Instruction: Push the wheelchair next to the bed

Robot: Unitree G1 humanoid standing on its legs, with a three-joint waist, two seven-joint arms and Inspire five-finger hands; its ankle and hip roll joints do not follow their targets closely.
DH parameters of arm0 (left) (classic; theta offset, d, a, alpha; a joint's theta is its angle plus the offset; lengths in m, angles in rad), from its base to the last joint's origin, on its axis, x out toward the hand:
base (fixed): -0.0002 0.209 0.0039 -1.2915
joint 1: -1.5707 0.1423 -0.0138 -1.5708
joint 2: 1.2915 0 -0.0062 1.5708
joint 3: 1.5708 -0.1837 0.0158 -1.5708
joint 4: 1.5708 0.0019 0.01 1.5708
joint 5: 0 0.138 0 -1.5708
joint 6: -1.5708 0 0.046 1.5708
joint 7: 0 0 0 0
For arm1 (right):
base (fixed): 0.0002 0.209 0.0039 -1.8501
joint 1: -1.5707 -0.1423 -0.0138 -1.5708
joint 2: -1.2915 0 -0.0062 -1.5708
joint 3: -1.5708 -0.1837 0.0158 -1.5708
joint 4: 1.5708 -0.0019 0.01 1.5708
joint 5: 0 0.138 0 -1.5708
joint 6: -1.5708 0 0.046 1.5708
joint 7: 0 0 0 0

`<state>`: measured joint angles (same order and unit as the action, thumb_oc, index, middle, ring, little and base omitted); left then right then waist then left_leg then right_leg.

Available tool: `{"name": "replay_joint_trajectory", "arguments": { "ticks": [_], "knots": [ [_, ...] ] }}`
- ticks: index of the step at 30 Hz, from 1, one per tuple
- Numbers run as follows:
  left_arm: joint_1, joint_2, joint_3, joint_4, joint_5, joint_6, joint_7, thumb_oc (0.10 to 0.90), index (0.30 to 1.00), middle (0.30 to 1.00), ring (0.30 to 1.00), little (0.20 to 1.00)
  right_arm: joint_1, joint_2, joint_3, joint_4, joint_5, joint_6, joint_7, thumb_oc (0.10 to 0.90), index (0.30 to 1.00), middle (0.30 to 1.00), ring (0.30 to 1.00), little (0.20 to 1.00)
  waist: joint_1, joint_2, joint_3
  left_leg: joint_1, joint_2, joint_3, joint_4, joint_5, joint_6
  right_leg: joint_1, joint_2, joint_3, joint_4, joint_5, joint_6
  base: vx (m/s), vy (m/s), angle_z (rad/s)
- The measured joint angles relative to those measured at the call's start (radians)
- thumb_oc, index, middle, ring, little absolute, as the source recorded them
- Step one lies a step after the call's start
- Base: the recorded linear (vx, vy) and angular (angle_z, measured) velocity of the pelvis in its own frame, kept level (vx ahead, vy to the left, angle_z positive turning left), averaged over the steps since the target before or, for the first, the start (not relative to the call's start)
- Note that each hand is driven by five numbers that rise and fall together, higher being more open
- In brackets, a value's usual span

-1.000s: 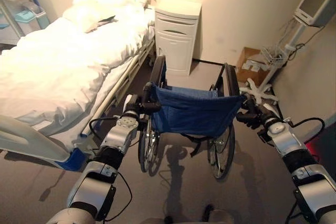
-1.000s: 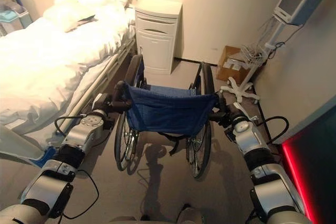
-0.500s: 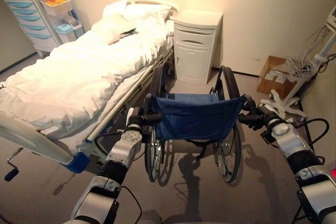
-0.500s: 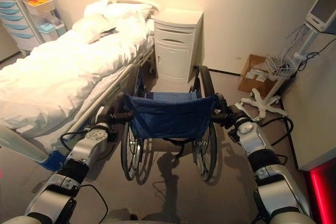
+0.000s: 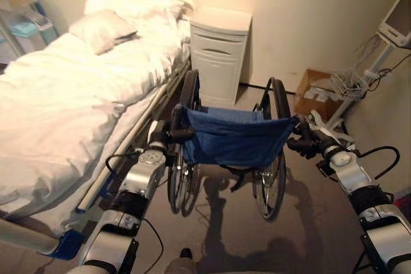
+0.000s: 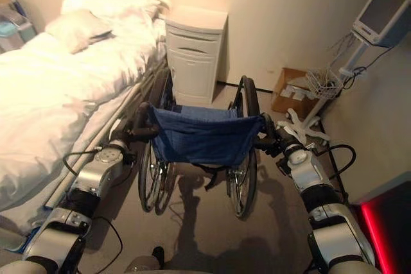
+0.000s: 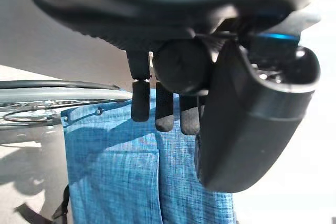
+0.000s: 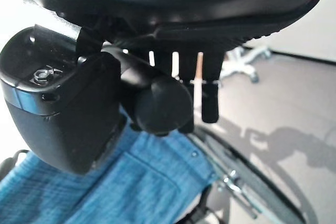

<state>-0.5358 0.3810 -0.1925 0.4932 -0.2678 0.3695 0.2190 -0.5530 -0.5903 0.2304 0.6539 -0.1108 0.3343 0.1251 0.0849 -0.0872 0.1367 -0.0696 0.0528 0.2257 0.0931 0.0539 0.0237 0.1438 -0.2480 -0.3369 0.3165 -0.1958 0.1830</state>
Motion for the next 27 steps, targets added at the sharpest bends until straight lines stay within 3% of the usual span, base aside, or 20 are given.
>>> {"name": "replay_joint_trajectory", "arguments": {
  "ticks": [4, 6, 7, 8, 9, 10, 12, 13, 15, 17, 18, 19, 20, 21, 22, 23, 24, 25, 26, 27],
  "knots": [
    [-0.013, -0.012, -0.018, 0.015, 0.000, -0.012, 0.001, 0.400, 0.300, 0.300, 0.300, 0.300, 0.013, -0.010, -0.015, -0.001, 0.000, 0.000, -0.003, 0.400, 0.300, 0.300, 0.300, 0.300, -0.014, 0.016, 0.006, 0.065, -0.028, 0.012, -0.026, -0.036, 0.035, -0.084, -0.071, 0.005, 0.208, 0.088, 0.006, 0.28, 0.081, -0.08],
    [-0.007, -0.016, -0.016, 0.012, 0.000, -0.005, 0.001, 0.400, 0.300, 0.300, 0.300, 0.300, 0.024, -0.010, -0.013, -0.004, 0.000, 0.000, -0.001, 0.400, 0.300, 0.300, 0.300, 0.300, -0.011, 0.036, 0.008, 0.119, -0.023, -0.004, -0.074, -0.037, 0.049, -0.141, -0.070, 0.001, 0.290, 0.072, 0.007, 0.29, -0.061, -0.42],
    [-0.005, -0.013, -0.011, -0.001, 0.001, -0.003, 0.007, 0.400, 0.300, 0.300, 0.300, 0.300, 0.023, -0.010, -0.010, -0.016, 0.000, 0.000, 0.000, 0.400, 0.300, 0.300, 0.300, 0.300, -0.002, 0.056, 0.009, 0.131, -0.010, -0.007, -0.086, -0.038, 0.047, -0.174, -0.044, -0.004, 0.285, 0.052, -0.006, 0.37, -0.130, -0.77],
    [0.030, -0.009, 0.010, -0.031, 0.009, -0.007, 0.013, 0.400, 0.300, 0.300, 0.300, 0.300, 0.028, -0.015, -0.007, -0.048, 0.000, -0.005, 0.002, 0.400, 0.300, 0.300, 0.300, 0.300, -0.002, 0.103, 0.013, 0.139, 0.014, -0.008, -0.095, -0.042, 0.042, -0.227, -0.005, -0.036, 0.237, 0.041, -0.015, 0.33, -0.189, -0.59],
    [0.036, -0.011, 0.014, -0.034, 0.018, -0.007, 0.015, 0.400, 0.300, 0.300, 0.300, 0.300, 0.033, -0.024, -0.008, -0.072, 0.001, -0.006, 0.002, 0.400, 0.300, 0.300, 0.300, 0.300, -0.008, 0.120, 0.017, 0.139, 0.019, -0.012, -0.093, -0.046, 0.041, -0.256, 0.003, -0.051, 0.198, 0.039, -0.017, 0.33, -0.241, -0.19],
    [0.049, -0.013, 0.025, -0.030, 0.029, -0.008, 0.018, 0.400, 0.300, 0.300, 0.300, 0.300, 0.032, -0.031, -0.011, -0.100, 0.002, -0.006, 0.003, 0.400, 0.300, 0.300, 0.300, 0.300, -0.026, 0.126, 0.022, 0.146, 0.005, -0.034, -0.094, -0.051, 0.044, -0.290, -0.006, -0.062, 0.090, 0.061, 0.009, 0.23, -0.235, 0.26],
    [0.049, -0.015, 0.031, -0.024, 0.031, -0.013, 0.018, 0.400, 0.300, 0.300, 0.300, 0.300, 0.039, -0.029, -0.018, -0.122, 0.004, -0.002, 0.002, 0.400, 0.300, 0.300, 0.300, 0.300, -0.060, 0.108, 0.033, 0.146, -0.025, -0.076, -0.095, -0.057, 0.041, -0.329, -0.039, -0.050, -0.070, 0.106, 0.059, 0.23, -0.254, 0.75],
    [0.038, -0.014, 0.023, -0.024, 0.031, -0.015, 0.018, 0.400, 0.300, 0.300, 0.300, 0.300, 0.050, -0.030, -0.029, -0.139, 0.004, 0.010, -0.002, 0.400, 0.300, 0.300, 0.300, 0.300, -0.075, 0.084, 0.031, 0.124, -0.032, -0.109, -0.069, -0.074, 0.029, -0.339, -0.048, -0.022, -0.142, 0.112, 0.067, 0.23, -0.271, 1.01],
    [0.026, -0.013, 0.009, -0.031, 0.031, -0.014, 0.012, 0.400, 0.300, 0.300, 0.300, 0.300, 0.069, -0.032, -0.034, -0.139, 0.005, 0.021, -0.005, 0.400, 0.300, 0.300, 0.300, 0.300, -0.080, 0.029, 0.030, 0.123, -0.029, -0.095, -0.044, -0.091, 0.013, -0.334, -0.064, -0.034, -0.135, 0.111, 0.066, 0.19, -0.249, 0.92],
    [0.018, -0.014, -0.007, -0.046, 0.031, -0.005, 0.018, 0.400, 0.300, 0.300, 0.300, 0.300, 0.077, -0.044, -0.041, -0.138, 0.026, 0.023, -0.007, 0.400, 0.300, 0.300, 0.300, 0.300, -0.091, 0.001, 0.024, 0.092, -0.013, -0.111, -0.003, -0.116, -0.012, -0.301, -0.025, -0.006, -0.050, 0.092, 0.043, 0.23, -0.181, 0.99],
    [0.010, -0.020, -0.017, -0.048, 0.030, -0.005, 0.022, 0.400, 0.300, 0.300, 0.300, 0.300, 0.074, -0.064, -0.047, -0.141, 0.041, 0.022, -0.008, 0.400, 0.300, 0.300, 0.300, 0.300, -0.108, 0.007, 0.025, 0.088, 0.008, -0.122, -0.020, -0.120, -0.007, -0.295, 0.019, 0.018, -0.061, 0.100, 0.026, 0.23, -0.175, 1.12],
    [0.008, -0.024, -0.019, -0.050, 0.030, -0.005, 0.028, 0.400, 0.300, 0.300, 0.300, 0.300, 0.071, -0.070, -0.048, -0.138, 0.041, 0.022, -0.007, 0.400, 0.300, 0.300, 0.300, 0.300, -0.119, -0.006, 0.027, 0.084, 0.017, -0.105, 0.035, -0.122, -0.036, -0.287, 0.022, 0.021, -0.076, 0.098, 0.005, 0.23, -0.155, 0.85],
    [0.015, -0.034, -0.018, -0.053, 0.029, -0.008, 0.041, 0.400, 0.300, 0.300, 0.300, 0.300, 0.056, -0.068, -0.046, -0.120, 0.041, 0.019, -0.007, 0.400, 0.300, 0.300, 0.300, 0.300, -0.114, -0.008, 0.037, 0.052, 0.021, -0.075, 0.220, -0.137, -0.070, -0.267, 0.021, 0.023, -0.086, 0.119, -0.043, 0.23, -0.093, 0.43],
    [0.027, -0.062, -0.016, -0.040, 0.029, -0.025, 0.059, 0.400, 0.300, 0.300, 0.300, 0.300, 0.031, -0.072, -0.032, -0.067, 0.040, -0.010, -0.007, 0.400, 0.300, 0.300, 0.300, 0.300, -0.104, 0.002, 0.045, 0.001, 0.034, -0.076, 0.371, -0.109, -0.128, -0.207, 0.043, 0.019, -0.148, 0.130, -0.076, 0.29, -0.009, 0.22],
    [0.037, -0.077, -0.017, -0.026, 0.029, -0.035, 0.076, 0.400, 0.300, 0.300, 0.300, 0.300, 0.010, -0.070, -0.017, -0.026, 0.039, -0.024, -0.007, 0.400, 0.300, 0.300, 0.300, 0.300, -0.091, -0.009, 0.055, -0.055, 0.048, -0.080, 0.479, -0.075, -0.165, -0.159, 0.047, 0.019, -0.209, 0.166, -0.115, 0.18, 0.045, 0.02],
    [0.052, -0.088, -0.016, -0.018, 0.028, -0.049, 0.083, 0.400, 0.300, 0.300, 0.300, 0.300, -0.007, -0.062, -0.013, 0.007, 0.036, -0.039, -0.007, 0.400, 0.300, 0.300, 0.300, 0.300, -0.082, -0.003, 0.055, -0.059, 0.066, -0.061, 0.474, -0.083, -0.165, -0.138, 0.054, 0.015, -0.232, 0.175, -0.115, 0.22, 0.122, -0.30],
    [0.069, -0.103, -0.007, -0.016, 0.026, -0.055, 0.091, 0.400, 0.300, 0.300, 0.300, 0.300, -0.016, -0.063, 0.006, 0.031, 0.034, -0.050, -0.007, 0.400, 0.300, 0.300, 0.300, 0.300, -0.058, 0.016, 0.053, -0.035, 0.098, -0.023, 0.397, -0.077, -0.164, -0.113, 0.069, -0.005, -0.263, 0.180, -0.120, 0.18, 0.118, -0.43],
    [0.076, -0.108, -0.006, -0.016, 0.018, -0.054, 0.097, 0.400, 0.300, 0.300, 0.300, 0.300, -0.027, -0.063, 0.016, 0.038, 0.031, -0.052, -0.007, 0.400, 0.300, 0.300, 0.300, 0.300, -0.046, 0.035, 0.049, -0.043, 0.123, -0.027, 0.345, -0.078, -0.172, -0.089, 0.081, -0.021, -0.280, 0.184, -0.122, 0.27, 0.162, -0.42],
    [0.100, -0.111, 0.000, -0.024, 0.012, -0.053, 0.099, 0.400, 0.300, 0.300, 0.300, 0.300, -0.029, -0.064, 0.028, 0.045, 0.020, -0.053, -0.005, 0.400, 0.300, 0.300, 0.300, 0.300, -0.038, 0.054, 0.039, -0.026, 0.143, -0.030, 0.202, -0.063, -0.184, -0.058, 0.098, -0.052, -0.307, 0.185, -0.124, 0.25, 0.139, -0.24],
    [0.108, -0.117, 0.000, -0.023, 0.011, -0.053, 0.102, 0.400, 0.300, 0.300, 0.300, 0.300, -0.026, -0.061, 0.030, 0.048, 0.001, -0.052, -0.005, 0.400, 0.300, 0.300, 0.300, 0.300, -0.030, 0.057, 0.037, -0.018, 0.145, -0.025, 0.145, -0.062, -0.184, -0.043, 0.099, -0.068, -0.307, 0.185, -0.124, 0.23, 0.130, -0.25]
  ]
}}
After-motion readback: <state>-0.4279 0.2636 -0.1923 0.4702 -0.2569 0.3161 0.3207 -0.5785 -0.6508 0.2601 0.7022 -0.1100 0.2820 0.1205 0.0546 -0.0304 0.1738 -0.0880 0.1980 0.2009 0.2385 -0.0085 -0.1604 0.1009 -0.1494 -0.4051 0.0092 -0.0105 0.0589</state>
